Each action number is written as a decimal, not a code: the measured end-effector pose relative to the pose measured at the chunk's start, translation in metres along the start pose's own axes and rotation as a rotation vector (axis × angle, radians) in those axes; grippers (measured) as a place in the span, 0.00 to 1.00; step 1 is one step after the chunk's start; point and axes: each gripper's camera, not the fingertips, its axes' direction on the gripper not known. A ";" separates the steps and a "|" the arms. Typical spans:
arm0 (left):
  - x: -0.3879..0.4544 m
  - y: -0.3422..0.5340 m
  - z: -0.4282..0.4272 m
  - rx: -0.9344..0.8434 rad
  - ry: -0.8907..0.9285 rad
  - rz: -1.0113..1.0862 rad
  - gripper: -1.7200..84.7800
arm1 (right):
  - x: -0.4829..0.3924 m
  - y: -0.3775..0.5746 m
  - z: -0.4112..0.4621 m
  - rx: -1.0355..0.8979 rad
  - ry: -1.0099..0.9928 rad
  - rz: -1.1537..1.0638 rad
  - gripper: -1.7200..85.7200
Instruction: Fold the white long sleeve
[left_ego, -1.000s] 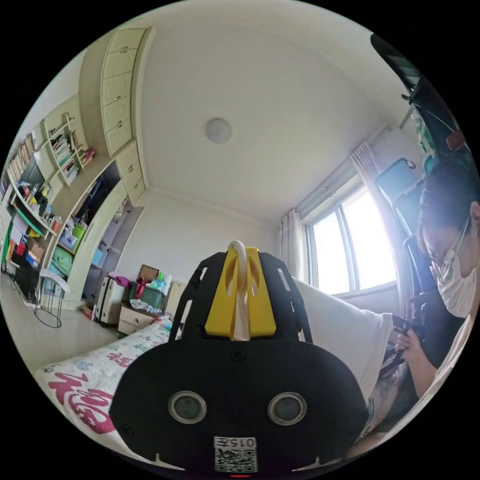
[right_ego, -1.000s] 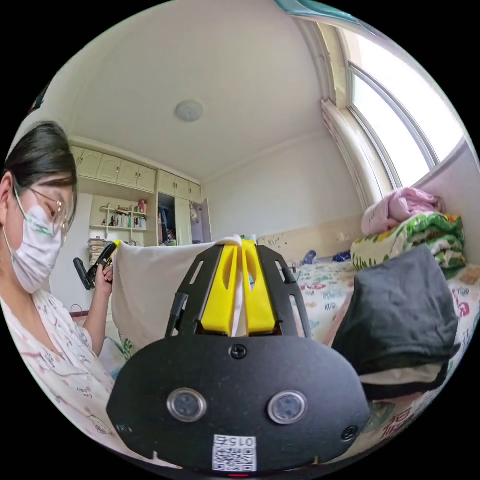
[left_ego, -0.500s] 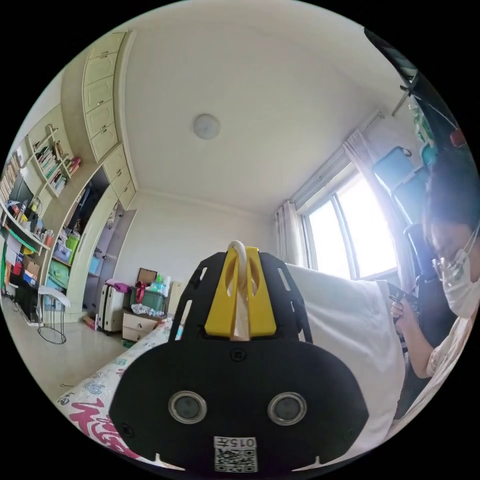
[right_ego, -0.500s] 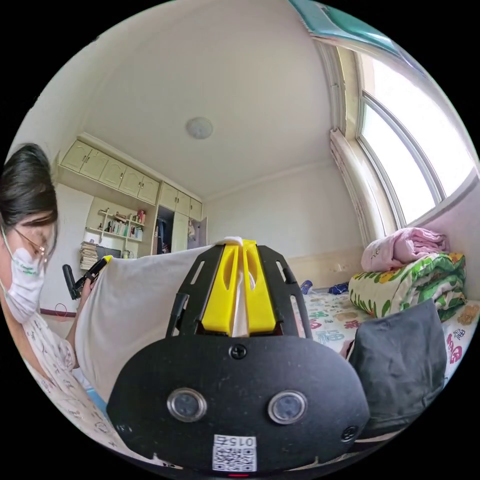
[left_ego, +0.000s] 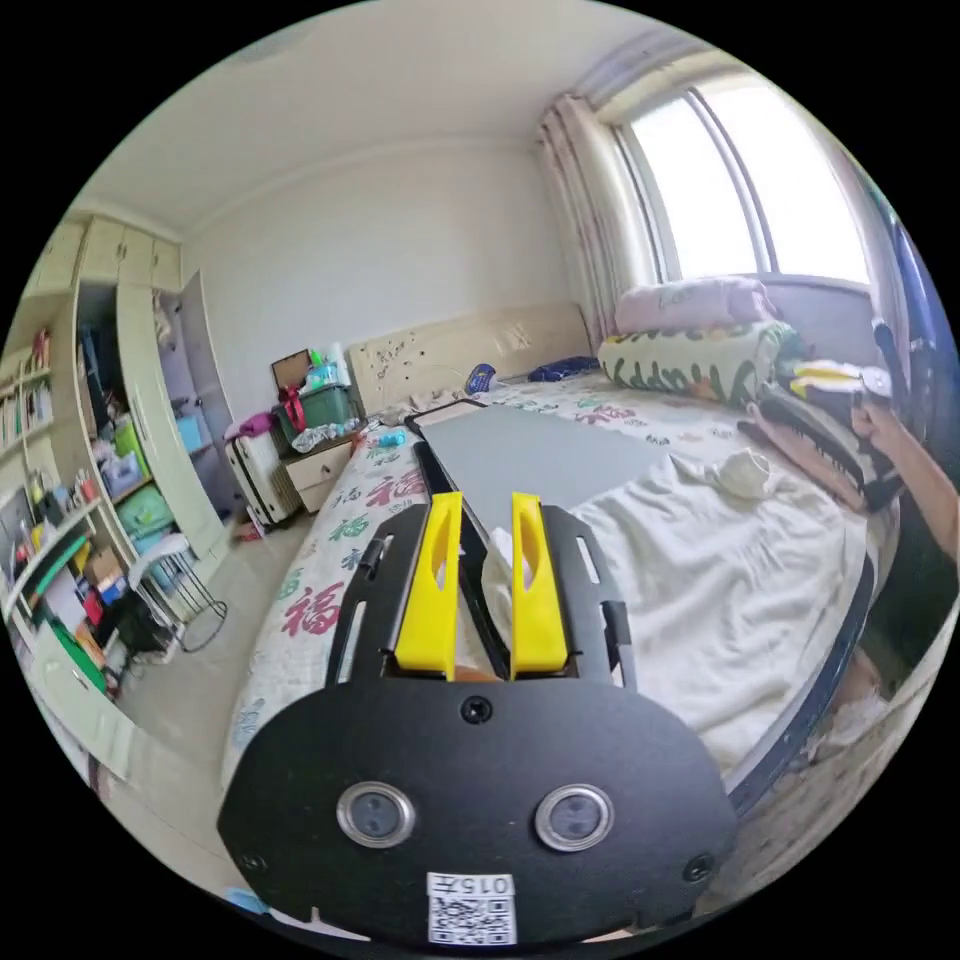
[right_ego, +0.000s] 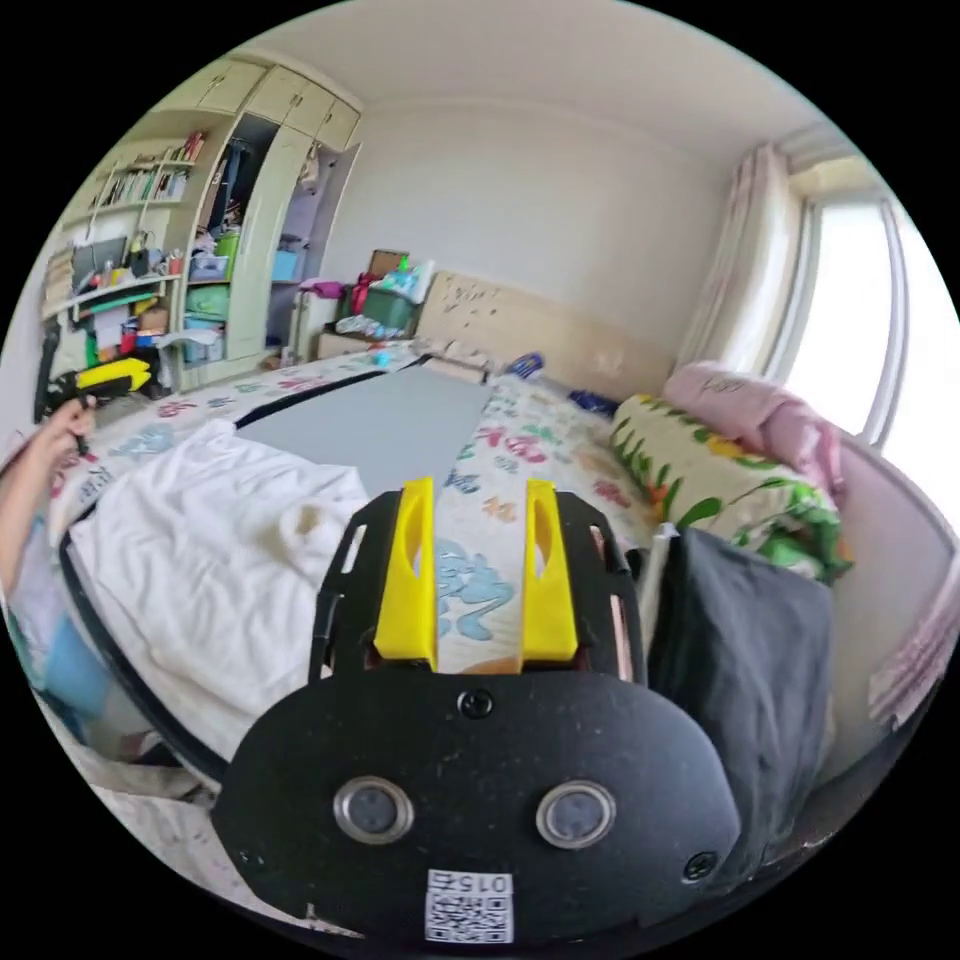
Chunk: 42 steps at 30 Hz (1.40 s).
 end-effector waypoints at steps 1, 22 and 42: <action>0.013 0.010 -0.008 -0.006 -0.012 0.069 0.10 | -0.002 0.009 -0.006 0.075 0.093 -0.016 0.08; 0.093 0.210 -0.060 -0.273 0.340 -0.134 0.10 | 0.050 0.158 0.043 -0.291 -0.471 0.146 0.15; 0.097 0.245 -0.209 -0.056 0.319 -0.072 0.02 | 0.064 0.188 0.003 -0.292 -0.618 0.095 0.04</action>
